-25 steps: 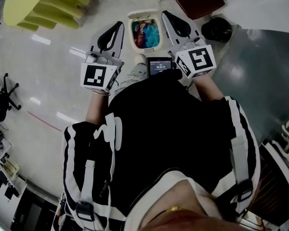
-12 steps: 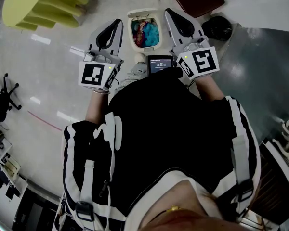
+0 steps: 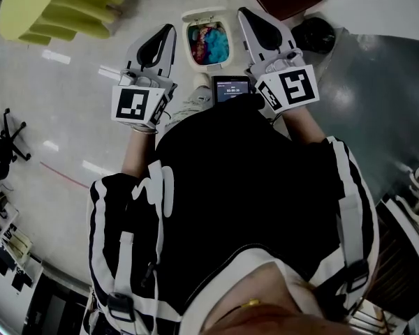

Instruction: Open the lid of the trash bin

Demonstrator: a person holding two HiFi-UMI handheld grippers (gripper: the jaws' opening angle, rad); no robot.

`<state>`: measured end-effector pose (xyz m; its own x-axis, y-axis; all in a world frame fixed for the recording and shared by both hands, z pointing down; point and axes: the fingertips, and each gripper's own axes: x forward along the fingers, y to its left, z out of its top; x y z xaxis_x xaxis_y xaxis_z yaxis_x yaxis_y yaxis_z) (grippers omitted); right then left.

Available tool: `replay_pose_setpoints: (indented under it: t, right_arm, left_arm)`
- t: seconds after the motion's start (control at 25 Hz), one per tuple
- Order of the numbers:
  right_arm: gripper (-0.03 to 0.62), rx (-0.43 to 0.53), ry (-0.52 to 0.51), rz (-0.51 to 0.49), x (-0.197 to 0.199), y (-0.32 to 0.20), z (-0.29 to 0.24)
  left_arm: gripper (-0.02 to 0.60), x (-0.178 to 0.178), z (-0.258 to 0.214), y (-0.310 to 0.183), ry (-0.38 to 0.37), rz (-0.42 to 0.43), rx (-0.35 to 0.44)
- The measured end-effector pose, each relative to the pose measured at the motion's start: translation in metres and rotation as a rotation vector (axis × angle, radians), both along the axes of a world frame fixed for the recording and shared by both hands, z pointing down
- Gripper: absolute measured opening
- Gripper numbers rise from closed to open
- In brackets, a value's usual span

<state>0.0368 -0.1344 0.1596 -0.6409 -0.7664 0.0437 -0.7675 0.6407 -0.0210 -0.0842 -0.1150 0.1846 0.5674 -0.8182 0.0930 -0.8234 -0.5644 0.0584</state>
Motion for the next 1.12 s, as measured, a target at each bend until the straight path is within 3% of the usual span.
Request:
replay_pose_setpoints:
  t: [0.88,1.12]
  right_arm:
    - [0.009,0.002,0.001,0.019,0.011,-0.016,0.004]
    - [0.009,0.003,0.003,0.024,0.010,0.002,0.000]
  left_arm:
    - [0.008,0.007,0.006,-0.021,-0.022,0.006,-0.010]
    - [0.008,0.006,0.003,-0.006,-0.013,0.006,0.002]
